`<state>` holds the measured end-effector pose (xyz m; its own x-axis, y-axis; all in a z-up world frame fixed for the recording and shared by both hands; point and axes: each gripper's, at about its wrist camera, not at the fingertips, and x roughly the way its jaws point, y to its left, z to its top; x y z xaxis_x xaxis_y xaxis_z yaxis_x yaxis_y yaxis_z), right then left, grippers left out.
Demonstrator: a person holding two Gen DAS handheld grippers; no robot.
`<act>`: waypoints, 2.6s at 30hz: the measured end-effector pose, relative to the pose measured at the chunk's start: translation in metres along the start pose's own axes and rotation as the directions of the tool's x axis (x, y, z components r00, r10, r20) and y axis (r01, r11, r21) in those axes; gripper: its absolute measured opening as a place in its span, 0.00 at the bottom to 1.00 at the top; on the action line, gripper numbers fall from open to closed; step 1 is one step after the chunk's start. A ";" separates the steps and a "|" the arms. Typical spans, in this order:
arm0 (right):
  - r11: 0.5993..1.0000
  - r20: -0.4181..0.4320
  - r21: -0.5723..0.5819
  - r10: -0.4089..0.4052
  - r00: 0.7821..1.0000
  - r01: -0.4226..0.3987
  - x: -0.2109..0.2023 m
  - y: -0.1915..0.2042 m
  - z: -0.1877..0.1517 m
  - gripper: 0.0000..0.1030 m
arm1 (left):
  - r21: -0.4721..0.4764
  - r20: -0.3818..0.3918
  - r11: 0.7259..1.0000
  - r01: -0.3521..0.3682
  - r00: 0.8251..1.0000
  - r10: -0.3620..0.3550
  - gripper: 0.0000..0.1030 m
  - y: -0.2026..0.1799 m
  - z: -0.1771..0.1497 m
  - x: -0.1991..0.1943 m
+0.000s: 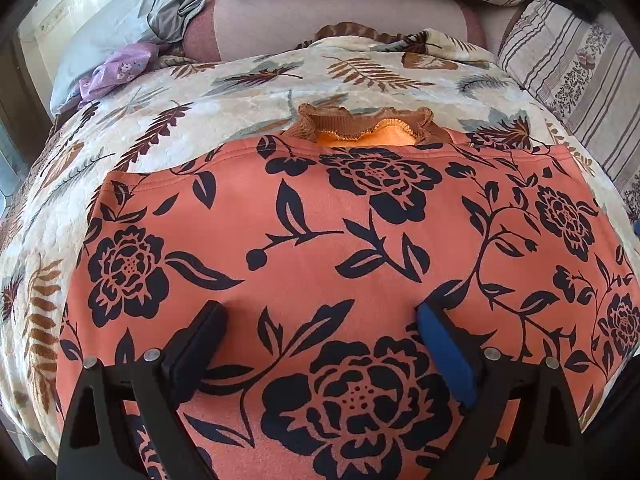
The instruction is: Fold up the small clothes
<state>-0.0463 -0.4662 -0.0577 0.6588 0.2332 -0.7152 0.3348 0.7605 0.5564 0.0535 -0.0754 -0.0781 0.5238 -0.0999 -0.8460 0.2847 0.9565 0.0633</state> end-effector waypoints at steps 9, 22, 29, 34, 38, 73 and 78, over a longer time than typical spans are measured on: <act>0.990 -0.187 -0.139 -0.061 0.981 0.035 0.108 0.016 0.039 0.48 | 0.014 0.009 1.000 -0.002 1.000 0.002 0.98 0.001 0.000 0.003; 0.998 -0.019 0.046 -0.036 0.999 0.037 0.047 0.002 0.024 0.26 | 0.023 -0.006 1.000 -0.007 1.000 0.007 1.00 0.001 0.003 0.006; 0.973 -0.075 -0.038 0.225 0.971 -0.229 0.015 0.056 -0.044 0.87 | -0.036 -0.008 0.999 0.018 1.000 -0.019 0.99 0.011 0.004 -0.020; 0.982 -0.098 0.083 0.175 0.980 -0.167 0.035 0.020 -0.065 0.75 | -0.066 0.064 0.998 0.009 0.998 -0.005 0.99 0.031 -0.018 -0.045; 0.981 -0.032 0.043 0.189 0.981 -0.187 0.004 0.048 -0.061 0.78 | -0.103 -0.044 0.994 -0.031 0.999 0.027 0.99 0.054 -0.038 -0.027; 0.980 -0.117 0.056 0.195 0.974 -0.189 0.001 0.062 -0.120 0.79 | -0.493 -0.047 0.864 -0.102 0.995 0.091 0.45 0.178 -0.097 -0.104; 0.955 -0.126 0.188 0.256 0.958 -0.230 -0.005 0.052 -0.145 0.83 | -0.359 0.151 0.927 -0.108 0.974 0.172 0.79 0.138 -0.046 -0.131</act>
<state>-0.1297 -0.3398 -0.0867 0.6323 0.4947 -0.5962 0.2944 0.5584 0.7755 -0.0124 0.0821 0.0173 0.6802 0.0254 -0.7326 -0.0810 0.9959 -0.0407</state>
